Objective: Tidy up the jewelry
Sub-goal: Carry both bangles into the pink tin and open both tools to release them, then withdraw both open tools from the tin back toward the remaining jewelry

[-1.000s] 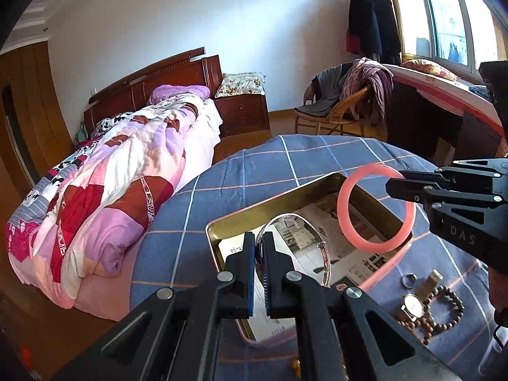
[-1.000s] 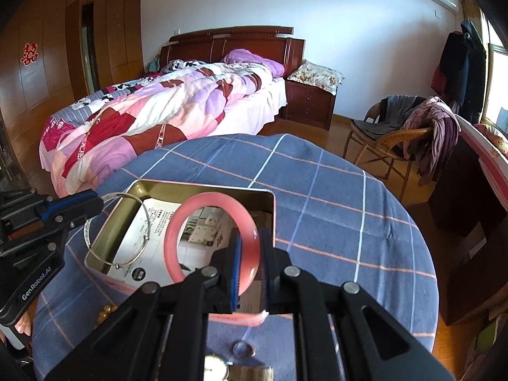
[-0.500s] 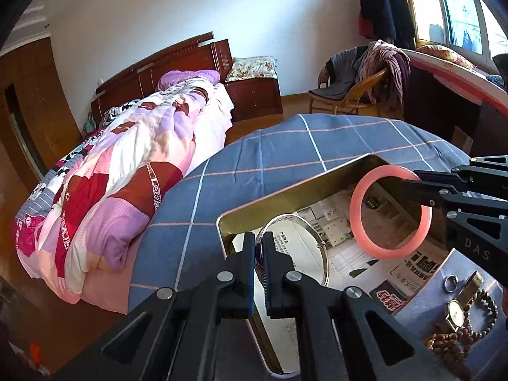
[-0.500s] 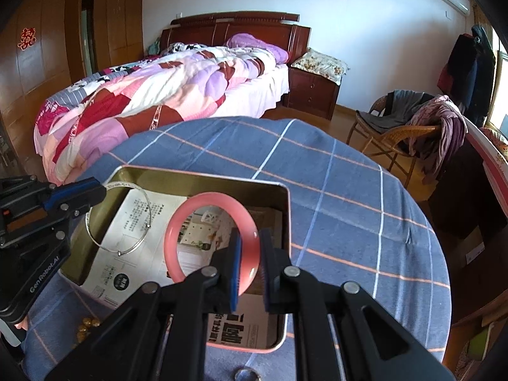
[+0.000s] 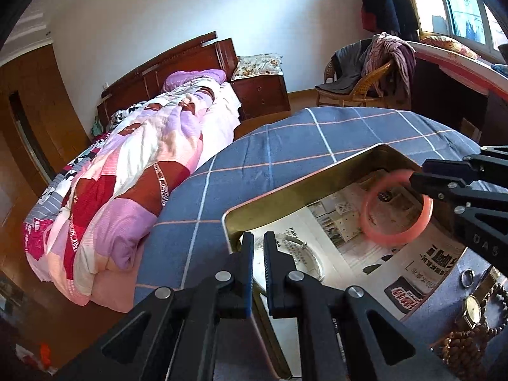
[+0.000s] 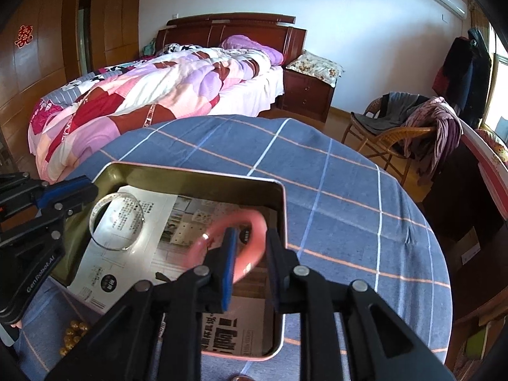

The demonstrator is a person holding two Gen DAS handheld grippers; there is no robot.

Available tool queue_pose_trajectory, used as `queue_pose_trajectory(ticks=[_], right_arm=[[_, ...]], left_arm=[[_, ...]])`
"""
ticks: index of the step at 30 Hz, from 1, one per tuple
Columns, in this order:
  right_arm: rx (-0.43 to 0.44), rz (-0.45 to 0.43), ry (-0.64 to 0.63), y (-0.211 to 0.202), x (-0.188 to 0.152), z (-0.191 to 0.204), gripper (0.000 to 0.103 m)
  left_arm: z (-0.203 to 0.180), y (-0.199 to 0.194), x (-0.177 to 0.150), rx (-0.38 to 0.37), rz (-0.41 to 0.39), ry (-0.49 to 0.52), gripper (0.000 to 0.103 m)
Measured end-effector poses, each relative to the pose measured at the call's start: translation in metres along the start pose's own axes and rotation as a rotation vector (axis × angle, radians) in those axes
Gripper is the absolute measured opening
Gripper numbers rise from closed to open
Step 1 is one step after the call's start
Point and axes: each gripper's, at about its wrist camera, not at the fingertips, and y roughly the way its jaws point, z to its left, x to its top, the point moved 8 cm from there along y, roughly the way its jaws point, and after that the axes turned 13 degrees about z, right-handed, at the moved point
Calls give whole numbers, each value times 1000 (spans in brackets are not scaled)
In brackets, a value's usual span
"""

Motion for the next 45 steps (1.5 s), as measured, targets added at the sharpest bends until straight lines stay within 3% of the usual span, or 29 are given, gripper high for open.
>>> queue_pose_trajectory(ticks=[4, 5, 6, 8, 12, 19, 24, 45], right_arm=[[-3, -4, -7, -2, 0, 1, 29], [-5, -4, -10, -3, -1, 1, 31], [-6, -6, -11, -3, -2, 2, 34], [-6, -9, -13, -4, -3, 2, 36], [-6, -14, -8, -7, -7, 0, 43], [-19, -21, -9, -12, -13, -2, 43], [-37, -30, -13, -16, -18, -4, 50], [-25, -31, 57, -38, -66, -22, 60]], left_arm=[[1, 0, -3, 17, 8, -4, 11], [2, -1, -5, 20, 9, -5, 24], [2, -1, -6, 27, 8, -8, 46], [4, -7, -6, 47, -22, -20, 70], [5, -13, -7, 36, -36, -29, 72], [4, -21, -13, 31, -39, -37, 72], [3, -27, -21, 17, -35, -48, 72], [-3, -59, -82, 3, -3, -59, 72]])
